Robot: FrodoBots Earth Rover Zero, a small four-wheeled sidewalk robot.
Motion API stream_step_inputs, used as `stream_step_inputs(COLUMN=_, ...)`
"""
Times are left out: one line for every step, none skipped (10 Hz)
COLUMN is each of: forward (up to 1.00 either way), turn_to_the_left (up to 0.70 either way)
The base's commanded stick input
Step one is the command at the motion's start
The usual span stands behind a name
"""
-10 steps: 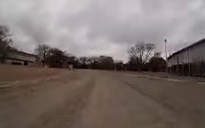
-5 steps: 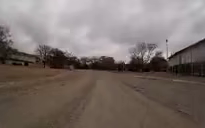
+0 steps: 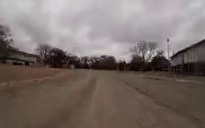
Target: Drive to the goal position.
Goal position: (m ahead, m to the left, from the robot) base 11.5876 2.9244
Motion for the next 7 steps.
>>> stream_step_inputs(forward=0.7, turn_to_the_left=-0.01)
stream_step_inputs(forward=0.7, turn_to_the_left=-0.01)
stream_step_inputs(forward=0.7, turn_to_the_left=-0.01)
stream_step_inputs(forward=0.7, turn_to_the_left=-0.01)
stream_step_inputs(forward=0.7, turn_to_the_left=-0.01)
stream_step_inputs(forward=0.7, turn_to_the_left=-0.01)
stream_step_inputs(forward=0.7, turn_to_the_left=-0.07)
